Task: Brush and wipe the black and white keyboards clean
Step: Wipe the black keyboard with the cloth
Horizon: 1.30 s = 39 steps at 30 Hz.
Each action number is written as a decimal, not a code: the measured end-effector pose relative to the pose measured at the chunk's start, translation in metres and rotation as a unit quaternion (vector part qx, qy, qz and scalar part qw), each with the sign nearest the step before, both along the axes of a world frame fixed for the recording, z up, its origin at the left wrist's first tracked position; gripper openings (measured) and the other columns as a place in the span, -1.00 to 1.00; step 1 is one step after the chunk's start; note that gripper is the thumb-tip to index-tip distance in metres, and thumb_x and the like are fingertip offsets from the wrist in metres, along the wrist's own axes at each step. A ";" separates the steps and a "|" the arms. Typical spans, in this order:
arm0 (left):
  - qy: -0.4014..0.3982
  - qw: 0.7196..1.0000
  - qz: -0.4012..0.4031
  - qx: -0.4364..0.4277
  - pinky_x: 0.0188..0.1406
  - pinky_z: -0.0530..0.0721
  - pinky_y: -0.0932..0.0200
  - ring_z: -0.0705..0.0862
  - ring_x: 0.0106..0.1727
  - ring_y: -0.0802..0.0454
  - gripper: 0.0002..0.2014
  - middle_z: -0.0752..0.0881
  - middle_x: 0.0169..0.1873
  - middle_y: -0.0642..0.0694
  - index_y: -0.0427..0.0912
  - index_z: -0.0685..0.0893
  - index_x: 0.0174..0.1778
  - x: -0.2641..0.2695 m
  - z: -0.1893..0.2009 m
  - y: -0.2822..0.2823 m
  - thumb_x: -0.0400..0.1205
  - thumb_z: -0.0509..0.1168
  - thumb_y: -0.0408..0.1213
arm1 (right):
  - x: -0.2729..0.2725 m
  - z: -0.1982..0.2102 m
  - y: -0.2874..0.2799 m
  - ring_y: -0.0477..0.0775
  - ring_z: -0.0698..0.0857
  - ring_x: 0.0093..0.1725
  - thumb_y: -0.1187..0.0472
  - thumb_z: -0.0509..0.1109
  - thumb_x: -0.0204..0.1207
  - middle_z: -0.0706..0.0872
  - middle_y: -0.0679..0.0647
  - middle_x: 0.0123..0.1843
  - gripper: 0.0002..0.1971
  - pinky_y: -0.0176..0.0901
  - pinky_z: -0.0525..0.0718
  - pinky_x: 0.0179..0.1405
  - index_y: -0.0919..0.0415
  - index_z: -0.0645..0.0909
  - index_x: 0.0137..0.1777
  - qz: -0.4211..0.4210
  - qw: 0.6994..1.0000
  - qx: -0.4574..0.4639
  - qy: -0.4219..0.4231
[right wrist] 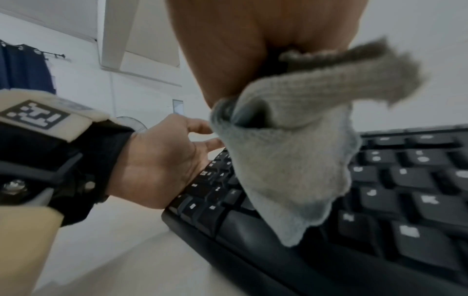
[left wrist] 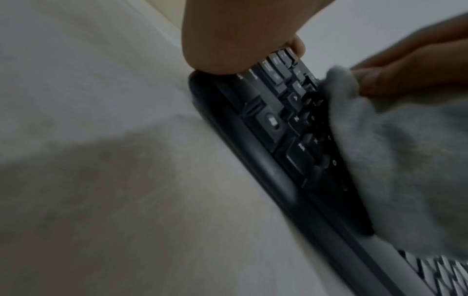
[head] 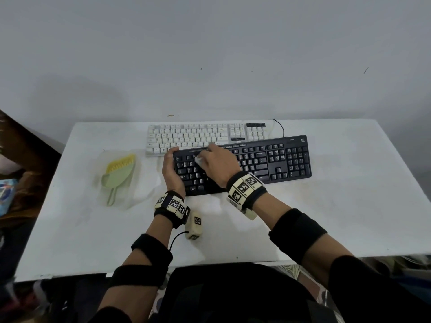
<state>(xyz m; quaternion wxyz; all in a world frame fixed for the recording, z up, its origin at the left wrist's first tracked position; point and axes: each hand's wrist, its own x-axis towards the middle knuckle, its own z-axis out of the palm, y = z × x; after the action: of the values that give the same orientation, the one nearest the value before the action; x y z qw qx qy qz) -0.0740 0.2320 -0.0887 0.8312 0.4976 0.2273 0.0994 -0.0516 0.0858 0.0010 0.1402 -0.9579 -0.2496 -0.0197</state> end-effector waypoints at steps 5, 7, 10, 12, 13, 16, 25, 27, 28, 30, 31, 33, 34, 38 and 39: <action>-0.001 1.000 -0.009 0.002 0.46 0.45 -0.67 0.61 0.41 -0.56 -0.53 0.63 0.39 -0.49 -0.03 0.72 0.28 0.000 -0.001 -0.001 0.63 0.34 0.23 | -0.005 -0.006 0.016 0.19 0.72 -0.13 0.01 0.23 0.78 0.60 0.14 0.16 -0.68 -0.02 0.61 -0.25 0.12 0.72 0.32 0.027 0.999 -0.024 0.022; -0.006 1.000 -0.003 0.000 0.45 0.47 -0.66 0.61 0.41 -0.55 -0.58 0.63 0.40 -0.49 -0.03 0.72 0.26 0.000 0.001 -0.001 0.65 0.32 0.18 | -0.005 -0.008 0.010 0.18 0.73 -0.13 0.06 0.27 0.77 0.61 0.16 0.18 -0.71 0.01 0.71 -0.21 0.15 0.72 0.30 -0.001 0.999 -0.031 0.020; -0.014 1.000 -0.002 -0.001 0.45 0.47 -0.66 0.62 0.41 -0.50 -0.58 0.65 0.36 -0.45 -0.04 0.72 0.27 0.001 0.001 0.000 0.65 0.31 0.16 | -0.003 -0.007 -0.005 0.20 0.74 -0.13 0.15 0.32 0.72 0.63 0.16 0.15 -0.80 0.10 0.77 -0.17 0.23 0.70 0.18 -0.046 0.997 -0.059 0.015; -0.022 1.000 0.010 0.000 0.45 0.49 -0.63 0.66 0.33 -0.37 -0.59 0.69 0.27 -0.32 -0.04 0.73 0.26 0.001 -0.001 0.000 0.66 0.30 0.15 | 0.000 -0.004 -0.012 0.21 0.74 -0.12 0.17 0.31 0.70 0.64 0.15 0.13 -0.82 0.07 0.75 -0.18 0.25 0.69 0.12 -0.067 0.996 -0.061 0.012; -0.028 0.999 0.015 0.002 0.46 0.49 -0.62 0.66 0.31 -0.33 -0.60 0.68 0.25 -0.27 -0.04 0.73 0.25 0.002 -0.002 0.001 0.65 0.31 0.15 | 0.002 -0.003 -0.013 0.20 0.73 -0.12 0.16 0.31 0.71 0.64 0.14 0.13 -0.81 0.05 0.73 -0.20 0.25 0.69 0.11 -0.067 0.996 -0.055 0.009; -0.037 0.999 0.011 0.009 0.49 0.43 -0.65 0.63 0.35 -0.40 -0.57 0.67 0.30 -0.36 -0.04 0.74 0.25 0.002 -0.006 0.000 0.61 0.36 0.17 | 0.002 -0.002 -0.008 0.16 0.71 -0.21 0.08 0.28 0.75 0.65 0.13 0.08 -0.74 -0.04 0.65 -0.30 0.23 0.73 0.10 -0.016 1.000 -0.016 -0.005; -0.044 0.998 0.026 0.034 0.52 0.46 -0.52 0.65 0.34 -0.23 -0.65 0.69 0.27 -0.20 -0.03 0.76 0.19 0.000 0.005 0.000 0.64 0.30 0.09 | -0.001 -0.010 -0.015 0.17 0.74 -0.11 0.08 0.27 0.75 0.66 0.14 0.14 -0.73 -0.03 0.68 -0.22 0.22 0.72 0.20 -0.059 0.998 -0.026 0.012; -0.048 0.998 0.030 0.036 0.57 0.44 -0.50 0.65 0.38 -0.22 -0.67 0.70 0.27 -0.13 -0.01 0.77 0.18 0.001 0.002 0.001 0.64 0.28 0.07 | 0.000 -0.009 -0.028 0.19 0.75 -0.05 0.10 0.26 0.74 0.66 0.13 0.17 -0.74 0.01 0.71 -0.14 0.22 0.71 0.20 -0.098 0.994 -0.037 0.019; -0.052 0.997 0.030 0.039 0.59 0.42 -0.50 0.63 0.42 -0.27 -0.67 0.70 0.27 -0.12 -0.01 0.78 0.18 0.002 0.000 0.002 0.64 0.28 0.07 | 0.002 -0.008 -0.036 0.20 0.74 -0.03 0.11 0.26 0.74 0.66 0.13 0.18 -0.74 0.03 0.72 -0.11 0.21 0.71 0.20 -0.117 0.992 -0.040 0.022; -0.052 0.997 0.026 0.047 0.61 0.37 -0.52 0.55 0.52 -0.36 -0.66 0.70 0.29 -0.11 0.01 0.79 0.18 0.003 -0.004 0.003 0.64 0.28 0.09 | 0.005 -0.008 -0.052 0.18 0.74 -0.02 0.10 0.27 0.74 0.65 0.12 0.19 -0.75 0.03 0.71 -0.09 0.20 0.71 0.18 -0.151 0.987 -0.041 0.028; -0.050 0.997 0.023 0.049 0.62 0.36 -0.52 0.53 0.54 -0.38 -0.66 0.70 0.29 -0.13 0.02 0.79 0.18 0.003 -0.005 0.004 0.64 0.28 0.09 | 0.007 -0.009 -0.060 0.17 0.74 -0.04 0.10 0.29 0.74 0.64 0.12 0.19 -0.76 0.02 0.71 -0.11 0.20 0.72 0.18 -0.167 0.985 -0.041 0.027; -0.051 0.997 0.025 0.051 0.63 0.36 -0.50 0.52 0.55 -0.38 -0.68 0.70 0.29 -0.13 0.03 0.80 0.16 0.004 -0.005 0.004 0.64 0.27 0.07 | 0.009 -0.010 -0.072 0.16 0.73 -0.07 0.10 0.31 0.72 0.65 0.12 0.19 -0.77 0.02 0.73 -0.12 0.21 0.72 0.14 -0.191 0.981 -0.037 0.021; -0.057 0.997 0.027 0.052 0.63 0.37 -0.48 0.53 0.54 -0.37 -0.69 0.70 0.28 -0.12 0.03 0.80 0.15 0.005 -0.004 0.004 0.64 0.27 0.06 | 0.009 -0.011 -0.075 0.16 0.73 -0.09 0.11 0.31 0.72 0.66 0.13 0.19 -0.78 0.04 0.75 -0.12 0.22 0.72 0.12 -0.197 0.980 -0.034 0.017; -0.079 0.995 0.037 0.045 0.62 0.43 -0.38 0.64 0.39 -0.13 -0.70 0.70 0.25 -0.10 -0.05 0.77 0.16 0.005 -0.004 0.002 0.65 0.24 -0.03 | 0.004 -0.011 -0.071 0.13 0.70 -0.20 0.13 0.30 0.72 0.68 0.14 0.10 -0.78 -0.03 0.70 -0.25 0.25 0.71 0.09 -0.164 0.986 0.008 -0.017; -0.081 0.995 0.036 0.043 0.61 0.43 -0.37 0.63 0.37 -0.10 -0.70 0.69 0.24 -0.10 -0.05 0.76 0.16 0.006 -0.005 0.002 0.64 0.25 -0.03 | 0.002 -0.011 -0.066 0.10 0.68 -0.23 0.11 0.31 0.73 0.69 0.14 0.07 -0.77 -0.08 0.66 -0.28 0.24 0.72 0.09 -0.141 0.989 0.024 -0.024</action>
<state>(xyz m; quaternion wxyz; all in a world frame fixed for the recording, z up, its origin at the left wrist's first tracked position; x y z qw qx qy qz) -0.0683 0.2340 -0.0936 0.8204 0.5148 0.1730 0.1791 -0.0492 0.0194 -0.0103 0.1527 -0.9792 -0.1150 -0.0683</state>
